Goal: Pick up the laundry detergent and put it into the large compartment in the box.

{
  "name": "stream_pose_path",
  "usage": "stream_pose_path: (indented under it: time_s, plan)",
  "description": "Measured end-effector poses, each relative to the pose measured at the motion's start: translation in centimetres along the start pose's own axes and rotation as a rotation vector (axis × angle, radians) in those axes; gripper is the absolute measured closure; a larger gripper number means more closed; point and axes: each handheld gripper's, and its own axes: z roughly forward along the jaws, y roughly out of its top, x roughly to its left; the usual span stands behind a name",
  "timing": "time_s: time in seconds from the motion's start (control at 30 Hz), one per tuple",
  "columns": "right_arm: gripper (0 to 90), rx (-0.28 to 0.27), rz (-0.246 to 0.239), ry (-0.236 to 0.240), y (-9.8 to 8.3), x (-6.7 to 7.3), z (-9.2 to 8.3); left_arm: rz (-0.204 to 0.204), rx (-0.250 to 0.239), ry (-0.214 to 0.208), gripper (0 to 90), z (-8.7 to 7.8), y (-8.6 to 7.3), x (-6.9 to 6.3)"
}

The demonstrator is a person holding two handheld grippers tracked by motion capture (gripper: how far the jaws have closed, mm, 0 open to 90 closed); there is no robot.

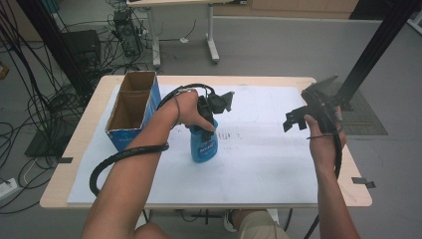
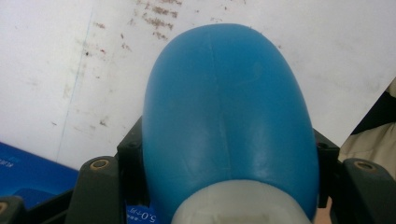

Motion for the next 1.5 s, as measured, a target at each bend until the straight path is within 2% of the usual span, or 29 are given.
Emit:
stream_pose_path:
  time_s: [1.5]
  plan:
    - [5.7,-0.006,-0.005,-0.003,-0.20,0.17,-0.31,-0.004,0.006,-0.003,37.0,-0.01,0.08,0.05]
